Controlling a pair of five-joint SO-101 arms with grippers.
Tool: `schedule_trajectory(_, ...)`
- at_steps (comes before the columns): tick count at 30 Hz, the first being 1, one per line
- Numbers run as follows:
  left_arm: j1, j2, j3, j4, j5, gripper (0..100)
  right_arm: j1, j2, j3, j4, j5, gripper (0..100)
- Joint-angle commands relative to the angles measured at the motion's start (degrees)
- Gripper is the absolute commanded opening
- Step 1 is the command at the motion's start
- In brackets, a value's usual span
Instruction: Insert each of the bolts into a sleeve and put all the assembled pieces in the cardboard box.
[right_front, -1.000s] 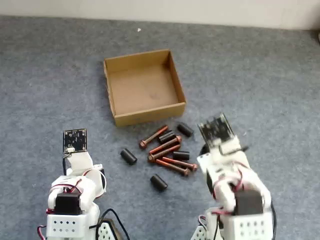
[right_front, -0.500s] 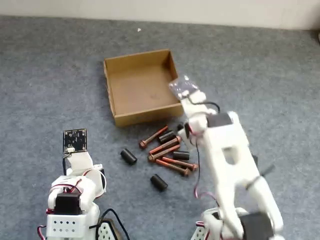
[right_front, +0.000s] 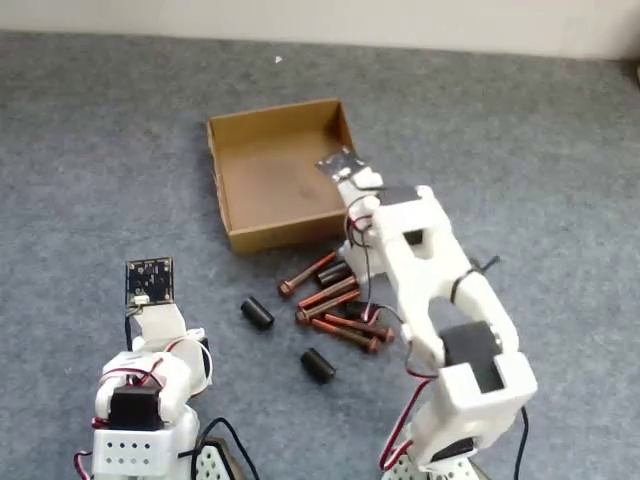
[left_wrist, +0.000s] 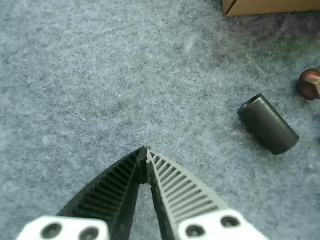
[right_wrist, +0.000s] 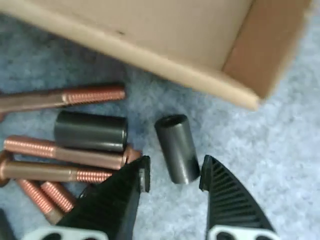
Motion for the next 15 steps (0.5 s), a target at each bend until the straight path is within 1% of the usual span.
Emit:
schedule_trajectory(1,-0.3,-0.2,1.2,0.4,-0.5,1,-1.6,2.2,-4.6,-1.1,0.5,16.6)
schedule_trajectory(8,-0.3,-0.2,1.2,0.4,-0.5,1,-0.7,9.5,-8.7,-1.1,0.5,16.0)
schedule_trajectory(10,-0.3,-0.2,1.2,0.4,-0.5,1,-0.6,11.5,-9.9,-1.1,0.5,11.1)
schedule_trajectory(13,-0.3,-0.2,1.2,0.4,-0.5,1,0.6,13.2,-11.3,-1.0,0.5,0.1)
schedule_trajectory(15,-0.3,-0.2,1.2,0.4,-0.5,1,1.8,13.1,-11.5,-0.7,0.4,1.2)
